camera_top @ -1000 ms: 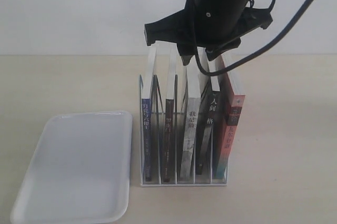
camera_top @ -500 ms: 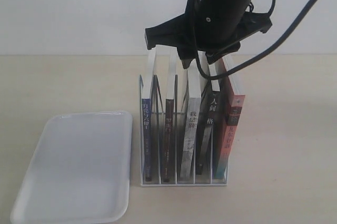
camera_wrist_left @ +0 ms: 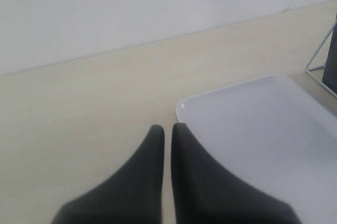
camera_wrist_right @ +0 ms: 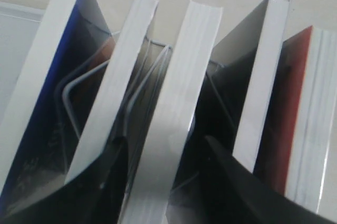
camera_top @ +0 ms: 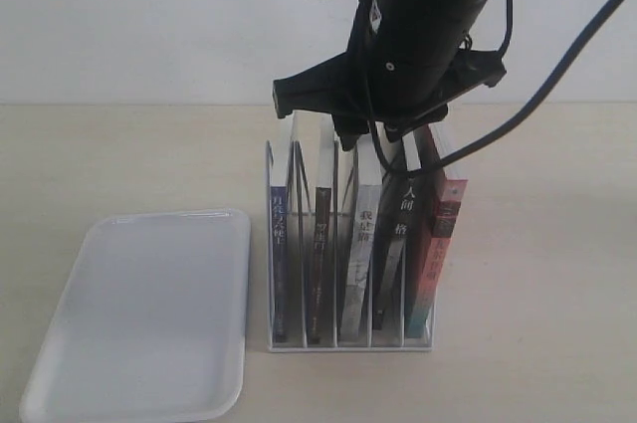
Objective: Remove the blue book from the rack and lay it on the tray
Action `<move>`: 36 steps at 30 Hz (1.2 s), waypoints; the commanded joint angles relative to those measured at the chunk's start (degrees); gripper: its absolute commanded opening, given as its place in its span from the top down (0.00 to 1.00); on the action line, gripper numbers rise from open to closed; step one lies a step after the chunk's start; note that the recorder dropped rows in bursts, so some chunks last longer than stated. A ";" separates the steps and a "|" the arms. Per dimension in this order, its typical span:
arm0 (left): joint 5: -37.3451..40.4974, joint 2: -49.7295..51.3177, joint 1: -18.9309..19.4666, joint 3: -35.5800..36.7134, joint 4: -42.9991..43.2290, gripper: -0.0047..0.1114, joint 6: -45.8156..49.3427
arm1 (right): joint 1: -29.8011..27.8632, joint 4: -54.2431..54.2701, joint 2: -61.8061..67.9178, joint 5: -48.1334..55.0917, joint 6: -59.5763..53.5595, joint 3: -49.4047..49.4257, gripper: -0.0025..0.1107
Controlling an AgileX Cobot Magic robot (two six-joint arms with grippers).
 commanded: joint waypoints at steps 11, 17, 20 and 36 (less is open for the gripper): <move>-0.79 -0.11 -0.51 0.16 -0.47 0.92 -0.58 | -0.04 -0.75 -0.31 -1.29 0.71 1.07 0.61; -0.79 -0.11 -0.51 0.16 -0.47 0.92 -0.58 | -0.04 -0.75 -0.31 -1.29 1.42 1.07 0.61; -0.79 -0.11 -0.51 0.16 -0.47 0.92 -0.58 | -0.04 -0.67 -0.31 -1.29 1.65 1.07 0.61; -0.79 -0.11 -0.51 0.16 -0.47 0.92 -0.58 | -0.04 0.79 -0.31 -0.86 1.77 1.07 0.61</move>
